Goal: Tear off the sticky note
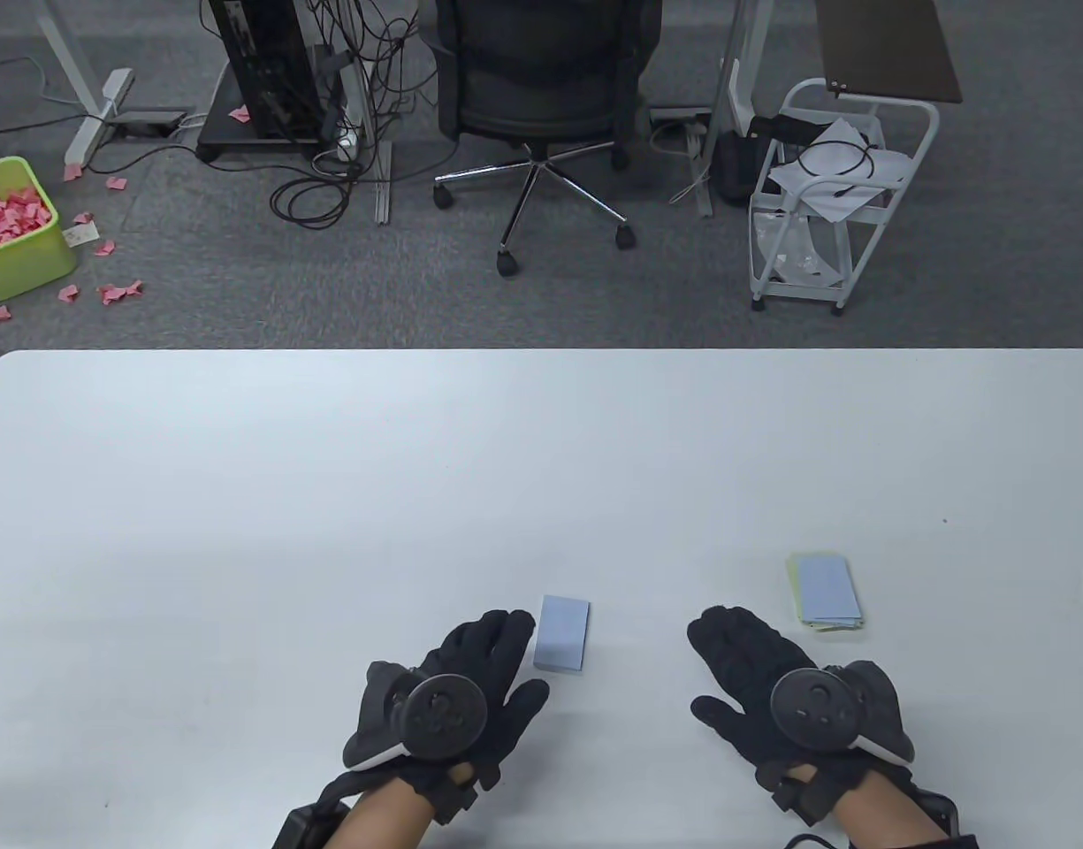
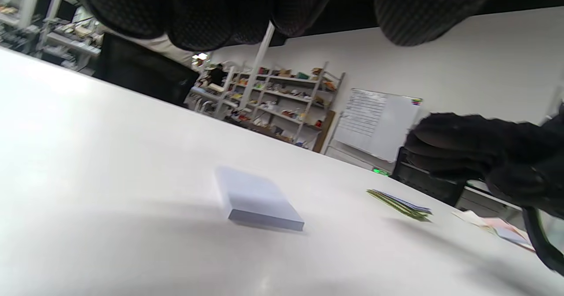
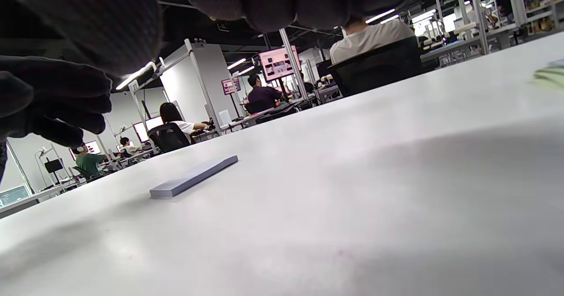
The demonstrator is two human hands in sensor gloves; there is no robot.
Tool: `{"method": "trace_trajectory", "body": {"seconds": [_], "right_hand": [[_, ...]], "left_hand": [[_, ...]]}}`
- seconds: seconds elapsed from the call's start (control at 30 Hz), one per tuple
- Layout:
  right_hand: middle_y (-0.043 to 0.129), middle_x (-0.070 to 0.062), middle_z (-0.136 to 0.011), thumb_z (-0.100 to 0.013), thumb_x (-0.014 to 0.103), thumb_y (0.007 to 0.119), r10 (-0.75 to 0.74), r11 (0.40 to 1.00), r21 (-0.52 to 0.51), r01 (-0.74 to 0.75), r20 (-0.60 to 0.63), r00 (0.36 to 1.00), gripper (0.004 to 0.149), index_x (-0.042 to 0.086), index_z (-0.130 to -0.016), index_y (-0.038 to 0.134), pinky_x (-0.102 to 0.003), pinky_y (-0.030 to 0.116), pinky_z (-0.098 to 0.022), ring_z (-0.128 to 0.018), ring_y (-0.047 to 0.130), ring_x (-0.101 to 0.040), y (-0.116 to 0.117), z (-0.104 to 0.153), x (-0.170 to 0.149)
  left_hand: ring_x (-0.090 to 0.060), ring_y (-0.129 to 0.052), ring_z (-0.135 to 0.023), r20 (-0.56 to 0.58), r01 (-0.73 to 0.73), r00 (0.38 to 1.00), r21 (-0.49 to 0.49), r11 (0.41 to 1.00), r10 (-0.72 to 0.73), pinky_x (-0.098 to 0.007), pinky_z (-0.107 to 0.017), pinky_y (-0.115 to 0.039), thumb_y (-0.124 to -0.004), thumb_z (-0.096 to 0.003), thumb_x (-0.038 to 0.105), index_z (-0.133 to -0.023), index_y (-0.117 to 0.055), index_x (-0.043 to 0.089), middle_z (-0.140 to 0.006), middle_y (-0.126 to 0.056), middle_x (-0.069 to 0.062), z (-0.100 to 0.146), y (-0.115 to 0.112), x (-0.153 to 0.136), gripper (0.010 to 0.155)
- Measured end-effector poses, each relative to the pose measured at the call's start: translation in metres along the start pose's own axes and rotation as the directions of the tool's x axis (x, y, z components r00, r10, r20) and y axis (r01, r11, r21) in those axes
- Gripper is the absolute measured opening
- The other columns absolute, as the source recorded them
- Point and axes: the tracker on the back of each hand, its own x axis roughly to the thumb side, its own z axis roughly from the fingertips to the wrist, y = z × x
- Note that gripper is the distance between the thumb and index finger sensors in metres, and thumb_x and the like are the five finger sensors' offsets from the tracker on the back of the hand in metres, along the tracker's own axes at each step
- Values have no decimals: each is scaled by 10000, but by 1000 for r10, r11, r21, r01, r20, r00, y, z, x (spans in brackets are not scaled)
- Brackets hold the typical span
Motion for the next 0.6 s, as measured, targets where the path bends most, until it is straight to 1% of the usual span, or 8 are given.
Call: {"method": "trace_trajectory", "body": {"seconds": [0.03, 0.07, 0.13, 0.17, 0.3, 0.43, 0.6], "right_hand": [[501, 2, -1083, -419, 537, 831, 0, 1000, -7, 0, 10, 1000, 729, 276, -1006, 488, -495, 555, -721, -1010, 556, -330, 0, 0, 2], [500, 7, -1083, -419, 531, 835, -4, 1000, -8, 4, 15, 1000, 725, 277, -1004, 490, -495, 552, -723, -1008, 558, -326, 1, 0, 3], [503, 10, -1081, -419, 523, 835, -12, 1000, -7, 12, 23, 1000, 718, 279, -1002, 494, -495, 550, -724, -1010, 557, -323, 2, 0, 4], [504, 9, -1081, -419, 521, 834, -16, 1000, -5, 17, 25, 1000, 714, 279, -1001, 499, -496, 548, -724, -1012, 554, -324, 2, 0, 4], [513, 14, -1078, -421, 518, 831, -17, 1000, 16, 17, 25, 1000, 701, 278, -996, 512, -497, 548, -724, -1010, 558, -323, 6, 0, 4], [485, 10, -1085, -424, 527, 822, -25, 1000, 19, 24, 20, 999, 721, 278, -1005, 475, -497, 543, -727, -1014, 546, -323, 6, 0, 4], [479, 8, -1087, -427, 530, 817, -38, 999, 32, 38, 14, 999, 722, 277, -1007, 469, -498, 542, -727, -1015, 541, -325, 7, 1, 4]], "left_hand": [[-559, -668, -899, 30, 22, 999, 5, 1000, -22, -660, -597, -666, -763, -607, 478, -1144, -583, 7, -1111, -566, -297, 3, -1, 1, 737], [-564, -663, -900, 64, 61, 996, -11, 998, -60, -663, -598, -662, -761, -607, 483, -1144, -583, 6, -1112, -564, -300, 5, -1, 3, 740], [-556, -669, -901, 93, 135, 987, -20, 991, -133, -653, -601, -669, -747, -607, 505, -1146, -574, 9, -1112, -565, -295, 9, 1, 5, 753], [-555, -675, -897, 101, 149, 984, -17, 989, -147, -651, -600, -673, -741, -608, 512, -1146, -574, 6, -1109, -570, -297, 11, 1, 5, 757], [-557, -681, -885, 99, 115, 989, -15, 993, -113, -645, -596, -676, -731, -613, 515, -1144, -571, -8, -1101, -577, -306, 15, 4, 6, 762], [-550, -694, -875, 98, 121, 988, 1, 993, -120, -640, -595, -681, -725, -615, 519, -1143, -573, -8, -1096, -587, -304, 16, 8, 4, 761], [-550, -699, -871, 82, 83, 993, 10, 996, -84, -640, -592, -684, -718, -616, 520, -1140, -579, -10, -1093, -595, -302, 18, 9, 0, 758]]}}
